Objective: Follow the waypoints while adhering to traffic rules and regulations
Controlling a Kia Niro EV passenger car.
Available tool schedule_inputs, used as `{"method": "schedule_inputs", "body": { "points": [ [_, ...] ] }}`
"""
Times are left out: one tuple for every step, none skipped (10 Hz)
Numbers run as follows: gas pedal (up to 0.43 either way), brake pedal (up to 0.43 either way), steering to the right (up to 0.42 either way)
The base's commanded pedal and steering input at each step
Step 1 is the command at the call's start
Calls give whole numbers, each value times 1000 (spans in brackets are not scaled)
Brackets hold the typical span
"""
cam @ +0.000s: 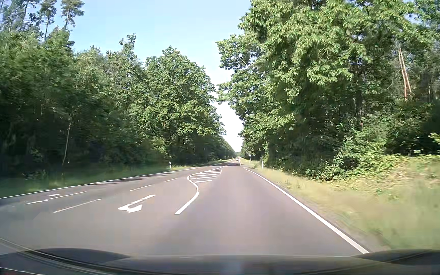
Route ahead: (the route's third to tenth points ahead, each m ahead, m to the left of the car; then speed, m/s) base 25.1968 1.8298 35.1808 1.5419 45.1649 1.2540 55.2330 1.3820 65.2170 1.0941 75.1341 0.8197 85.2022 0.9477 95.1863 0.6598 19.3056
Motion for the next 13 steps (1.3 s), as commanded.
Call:
{"method": "schedule_inputs", "body": {
  "points": [
    [280,30,0],
    [280,30,-1],
    [280,30,-1],
    [280,30,0],
    [287,30,-1],
    [287,30,-1],
    [299,30,-1],
    [299,30,-1],
    [311,30,-1],
    [311,30,-1],
    [319,30,-1],
    [319,30,-1],
    [319,30,-1]
  ]
}}
